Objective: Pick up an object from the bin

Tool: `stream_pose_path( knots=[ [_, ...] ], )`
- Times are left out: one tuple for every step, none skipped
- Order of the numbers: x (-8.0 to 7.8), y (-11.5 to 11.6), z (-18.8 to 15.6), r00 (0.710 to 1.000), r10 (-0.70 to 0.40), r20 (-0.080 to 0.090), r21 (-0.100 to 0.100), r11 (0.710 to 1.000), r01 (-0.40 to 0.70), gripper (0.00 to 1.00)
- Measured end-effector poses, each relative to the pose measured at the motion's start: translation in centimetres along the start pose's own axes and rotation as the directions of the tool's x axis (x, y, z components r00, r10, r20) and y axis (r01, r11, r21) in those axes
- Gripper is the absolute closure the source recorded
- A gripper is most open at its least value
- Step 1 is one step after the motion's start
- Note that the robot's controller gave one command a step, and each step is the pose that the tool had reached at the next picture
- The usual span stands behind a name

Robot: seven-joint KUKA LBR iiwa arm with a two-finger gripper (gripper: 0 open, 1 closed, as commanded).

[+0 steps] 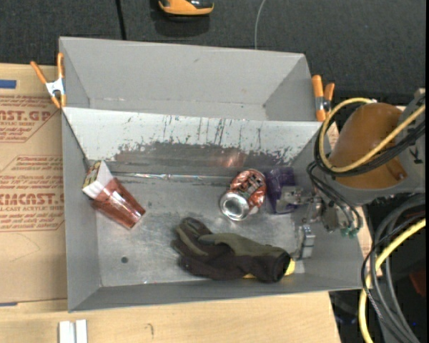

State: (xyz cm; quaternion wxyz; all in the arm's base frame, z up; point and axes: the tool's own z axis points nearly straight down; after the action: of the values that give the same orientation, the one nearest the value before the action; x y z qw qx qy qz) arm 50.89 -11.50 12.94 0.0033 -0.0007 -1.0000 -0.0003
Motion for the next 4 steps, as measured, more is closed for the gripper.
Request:
stream_pose_path(
  knots=[
    [-0.2,0.0,-0.4,1.0,-0.001,0.007,0.001,1.0,0.001,0.0],
    [0.4,1.0,1.9,0.998,-0.059,0.012,0.004,0.998,0.059,0.0],
    [1.0,1.6,3.1,0.996,-0.088,0.009,0.003,0.996,0.088,0.0],
    [-0.9,2.7,1.0,0.998,-0.067,0.005,0.0,0.998,0.067,0.0]
  ],
)
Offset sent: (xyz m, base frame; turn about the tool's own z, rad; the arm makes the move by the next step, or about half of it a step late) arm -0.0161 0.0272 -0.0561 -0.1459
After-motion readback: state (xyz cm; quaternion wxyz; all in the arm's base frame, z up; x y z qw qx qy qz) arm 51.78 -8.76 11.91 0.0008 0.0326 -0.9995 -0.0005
